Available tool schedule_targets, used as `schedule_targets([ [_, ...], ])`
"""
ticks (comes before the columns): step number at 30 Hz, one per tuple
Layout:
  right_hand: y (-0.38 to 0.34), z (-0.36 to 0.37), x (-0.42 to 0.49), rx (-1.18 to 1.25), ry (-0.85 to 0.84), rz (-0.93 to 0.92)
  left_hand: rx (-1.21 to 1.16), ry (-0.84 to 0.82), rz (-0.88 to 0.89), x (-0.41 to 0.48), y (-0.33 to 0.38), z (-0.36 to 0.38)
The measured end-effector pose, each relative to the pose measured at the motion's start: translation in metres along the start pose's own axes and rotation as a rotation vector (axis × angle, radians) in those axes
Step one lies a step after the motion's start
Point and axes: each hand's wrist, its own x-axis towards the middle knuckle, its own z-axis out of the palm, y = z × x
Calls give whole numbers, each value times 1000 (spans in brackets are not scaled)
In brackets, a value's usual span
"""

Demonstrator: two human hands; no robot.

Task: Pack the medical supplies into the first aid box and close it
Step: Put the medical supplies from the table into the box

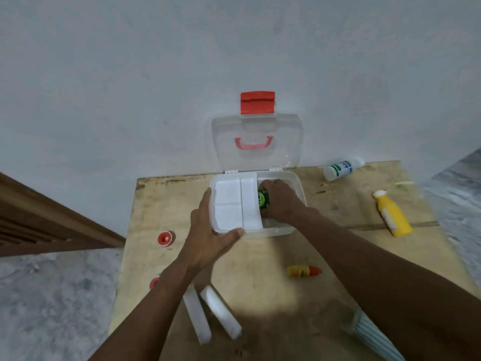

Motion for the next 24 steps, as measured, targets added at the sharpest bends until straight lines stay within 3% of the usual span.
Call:
schedule_targets([
  [15,0,0,0,-6,-1,-3,26,-26,86,1,4,2],
  [24,14,-47,-83,13,365,24,45,33,29,-15,15,5],
])
